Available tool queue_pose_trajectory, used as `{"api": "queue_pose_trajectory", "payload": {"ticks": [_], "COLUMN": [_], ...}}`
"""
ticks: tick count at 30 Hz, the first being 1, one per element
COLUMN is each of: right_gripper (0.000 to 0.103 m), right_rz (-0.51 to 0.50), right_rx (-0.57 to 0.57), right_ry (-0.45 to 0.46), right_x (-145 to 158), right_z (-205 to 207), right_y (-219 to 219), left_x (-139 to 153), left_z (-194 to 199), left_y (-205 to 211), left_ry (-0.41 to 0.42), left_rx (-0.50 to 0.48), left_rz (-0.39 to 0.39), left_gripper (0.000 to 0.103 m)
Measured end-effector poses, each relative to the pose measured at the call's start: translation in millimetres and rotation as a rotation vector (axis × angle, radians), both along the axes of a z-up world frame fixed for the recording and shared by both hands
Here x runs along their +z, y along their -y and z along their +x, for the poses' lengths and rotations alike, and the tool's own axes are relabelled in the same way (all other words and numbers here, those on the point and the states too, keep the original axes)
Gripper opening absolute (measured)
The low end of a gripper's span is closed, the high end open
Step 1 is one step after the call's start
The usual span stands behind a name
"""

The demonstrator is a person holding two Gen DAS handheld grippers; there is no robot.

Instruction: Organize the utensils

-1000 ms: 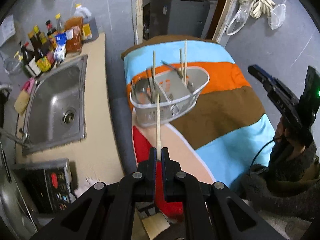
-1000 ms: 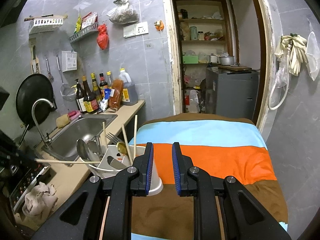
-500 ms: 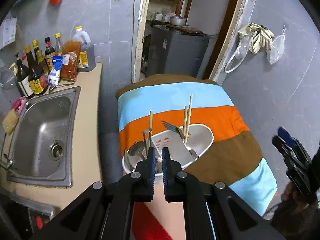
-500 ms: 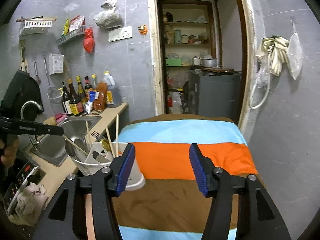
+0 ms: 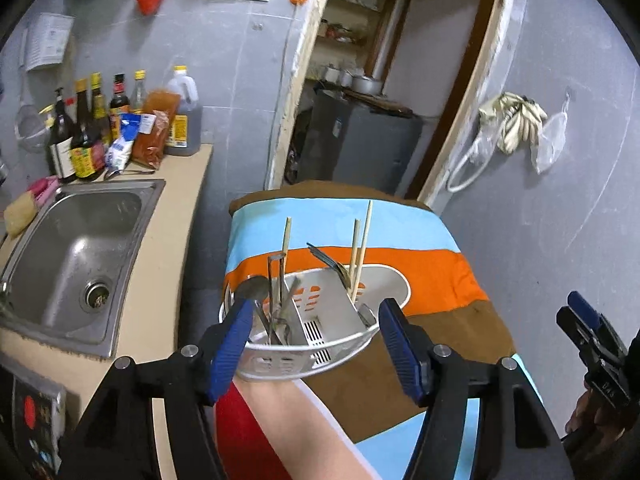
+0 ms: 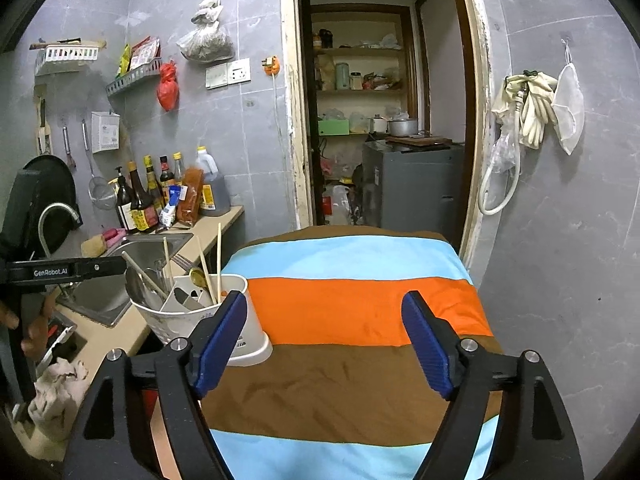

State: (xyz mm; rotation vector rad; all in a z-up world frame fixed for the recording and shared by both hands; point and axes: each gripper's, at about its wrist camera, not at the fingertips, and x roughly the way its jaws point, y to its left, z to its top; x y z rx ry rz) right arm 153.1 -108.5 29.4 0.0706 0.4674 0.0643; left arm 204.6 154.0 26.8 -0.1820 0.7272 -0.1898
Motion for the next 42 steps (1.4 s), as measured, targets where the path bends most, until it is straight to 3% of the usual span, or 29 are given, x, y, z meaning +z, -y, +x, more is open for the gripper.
{"api": "queue_pose_trajectory", "payload": {"ticks": [3,8,12,13,15,28,42], "right_gripper": [0.082,0.09,0.092,0.096,0.1,0.101,0.101], "right_rz": [0.014,0.036,0.038,0.036,0.038,0.048,0.045], "right_rx": [0.015,0.03,0.045,0.047,0.054,0.061,0.05], "right_ry": [0.018,0.043,0.059,0.064,0.077,0.109,0.096], "right_x": [0.6,2.5,5.0,6.0,7.0,7.0,1.9], "right_z": [-11.6,-34.8,-55.2,-61.0,-70.9,-132.3,-153.6], "right_y": [6.5,22.3,35.5,39.1,44.3,72.9,86.5], "left_x": [2.3,13.1,17.3,17.6,17.9,13.0,3.8], "left_z": [-16.7,-66.3,-103.6,-111.6,-124.8,-203.1,-230.5], "left_y": [3.8,24.4,44.5,49.0,55.5,95.7,110.7], "left_ry": [0.025,0.147,0.22,0.233,0.249,0.328,0.313], "left_rx": [0.044,0.124,0.161,0.169,0.178,0.22,0.218], "left_rz": [-0.014,0.0,0.03,0.039,0.048,0.099,0.101], "left_gripper": [0.069,0.089,0.096,0.097,0.098,0.101,0.102]}}
